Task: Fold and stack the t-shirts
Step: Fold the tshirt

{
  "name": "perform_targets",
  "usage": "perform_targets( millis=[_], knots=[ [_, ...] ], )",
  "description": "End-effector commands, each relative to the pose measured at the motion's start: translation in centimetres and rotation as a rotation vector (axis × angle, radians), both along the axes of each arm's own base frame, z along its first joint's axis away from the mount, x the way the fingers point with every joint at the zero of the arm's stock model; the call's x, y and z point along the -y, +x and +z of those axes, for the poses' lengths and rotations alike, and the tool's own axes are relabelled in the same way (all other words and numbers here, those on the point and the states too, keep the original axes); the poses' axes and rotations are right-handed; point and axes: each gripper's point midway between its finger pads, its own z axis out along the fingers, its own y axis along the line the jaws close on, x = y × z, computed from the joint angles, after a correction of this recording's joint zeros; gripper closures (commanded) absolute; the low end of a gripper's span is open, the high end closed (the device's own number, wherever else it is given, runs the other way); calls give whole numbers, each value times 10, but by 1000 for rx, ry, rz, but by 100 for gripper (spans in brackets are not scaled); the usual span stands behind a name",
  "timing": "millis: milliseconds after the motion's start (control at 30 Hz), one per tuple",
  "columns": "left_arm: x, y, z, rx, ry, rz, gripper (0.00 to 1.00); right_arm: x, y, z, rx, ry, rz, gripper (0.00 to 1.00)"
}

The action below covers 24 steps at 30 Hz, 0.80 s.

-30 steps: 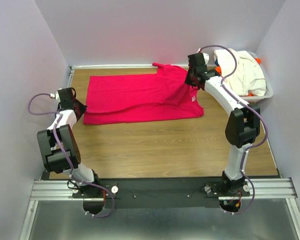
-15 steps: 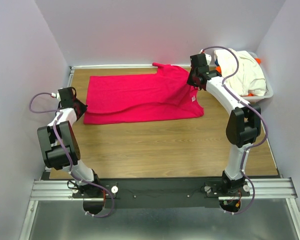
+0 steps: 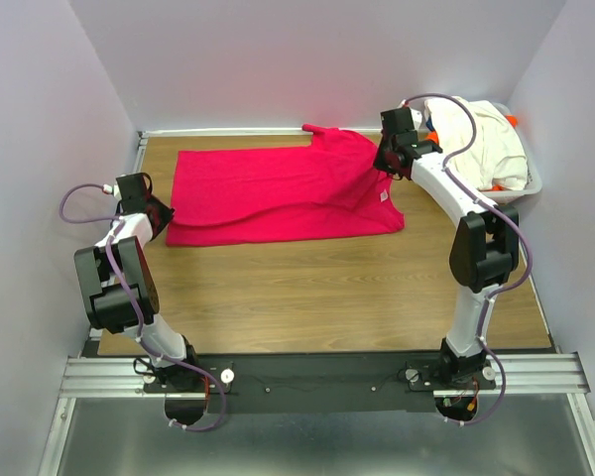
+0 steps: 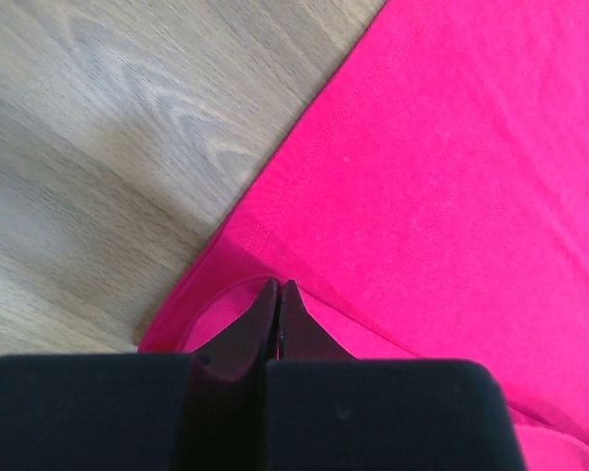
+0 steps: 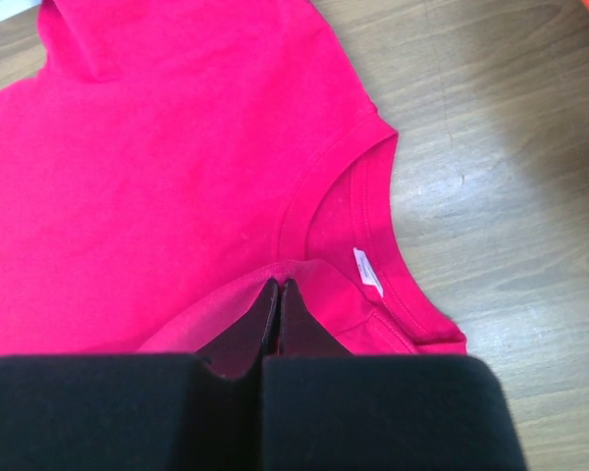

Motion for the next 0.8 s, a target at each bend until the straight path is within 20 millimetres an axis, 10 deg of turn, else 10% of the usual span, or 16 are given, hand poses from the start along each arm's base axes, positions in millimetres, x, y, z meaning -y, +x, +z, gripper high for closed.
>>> perform_targets(
  millis=[0, 767],
  knots=[
    [-5, 10, 13, 39, 8, -9, 100, 6, 0, 14, 38, 24, -14, 100],
    [-9, 13, 9, 32, -3, -5, 100, 10, 7, 18, 48, 35, -11, 100]
  ],
)
